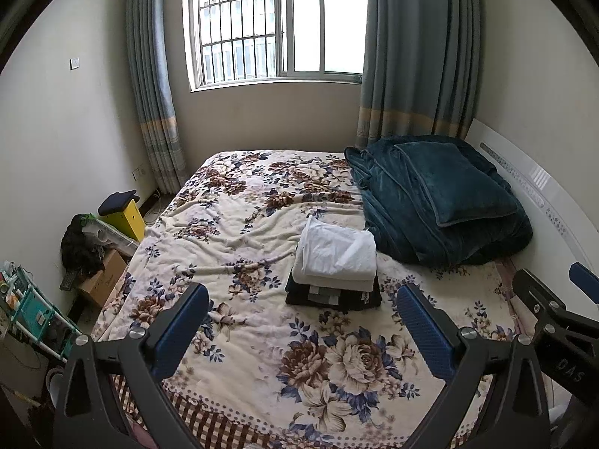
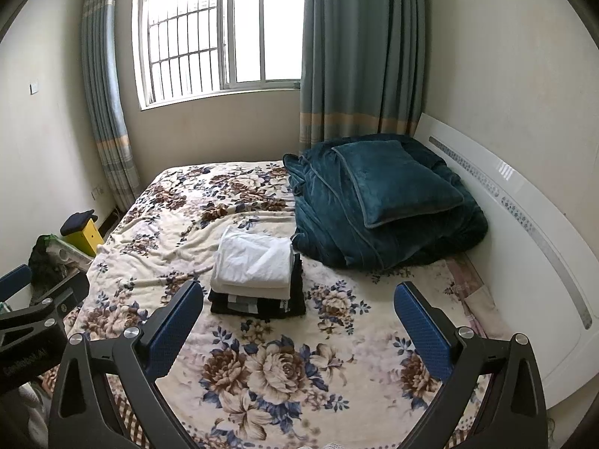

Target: Fold small clothes

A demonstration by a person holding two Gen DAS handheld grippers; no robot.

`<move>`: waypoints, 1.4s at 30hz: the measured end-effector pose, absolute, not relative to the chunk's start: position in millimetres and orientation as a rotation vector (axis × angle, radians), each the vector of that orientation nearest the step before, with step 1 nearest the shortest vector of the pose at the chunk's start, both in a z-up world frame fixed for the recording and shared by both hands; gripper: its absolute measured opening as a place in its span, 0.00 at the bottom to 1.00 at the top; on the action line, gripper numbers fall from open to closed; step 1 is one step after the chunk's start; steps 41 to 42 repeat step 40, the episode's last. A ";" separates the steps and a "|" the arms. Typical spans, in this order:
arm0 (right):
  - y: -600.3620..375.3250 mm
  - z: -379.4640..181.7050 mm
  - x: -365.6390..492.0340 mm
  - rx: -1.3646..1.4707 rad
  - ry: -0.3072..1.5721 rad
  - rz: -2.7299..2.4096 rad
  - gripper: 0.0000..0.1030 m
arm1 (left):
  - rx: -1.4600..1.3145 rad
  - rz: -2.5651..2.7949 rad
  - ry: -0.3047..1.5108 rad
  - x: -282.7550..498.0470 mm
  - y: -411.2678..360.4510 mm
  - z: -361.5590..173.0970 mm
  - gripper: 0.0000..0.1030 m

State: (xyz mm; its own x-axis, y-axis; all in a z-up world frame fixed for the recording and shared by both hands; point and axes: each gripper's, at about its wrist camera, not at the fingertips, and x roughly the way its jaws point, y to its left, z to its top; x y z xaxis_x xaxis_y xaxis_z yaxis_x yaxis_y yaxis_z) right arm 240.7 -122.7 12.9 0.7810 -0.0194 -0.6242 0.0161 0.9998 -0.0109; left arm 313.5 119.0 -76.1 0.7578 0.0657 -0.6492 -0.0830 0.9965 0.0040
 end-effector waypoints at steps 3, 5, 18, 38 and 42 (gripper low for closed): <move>-121.9 12.6 240.2 -0.005 0.674 -0.021 1.00 | -0.027 0.080 0.706 313.3 119.0 -77.3 1.00; -121.9 12.8 239.8 -0.002 0.675 -0.023 1.00 | -0.026 0.083 0.705 313.6 118.7 -76.0 1.00; -119.6 15.2 243.0 0.000 0.678 -0.007 1.00 | -0.029 0.104 0.705 306.9 116.6 -73.0 1.00; -120.5 12.7 243.7 -0.002 0.676 -0.009 1.00 | -0.039 0.126 0.695 301.5 117.5 -72.3 1.00; -121.6 13.3 246.0 0.001 0.676 -0.009 1.00 | -0.041 0.124 0.691 301.8 116.3 -71.0 1.00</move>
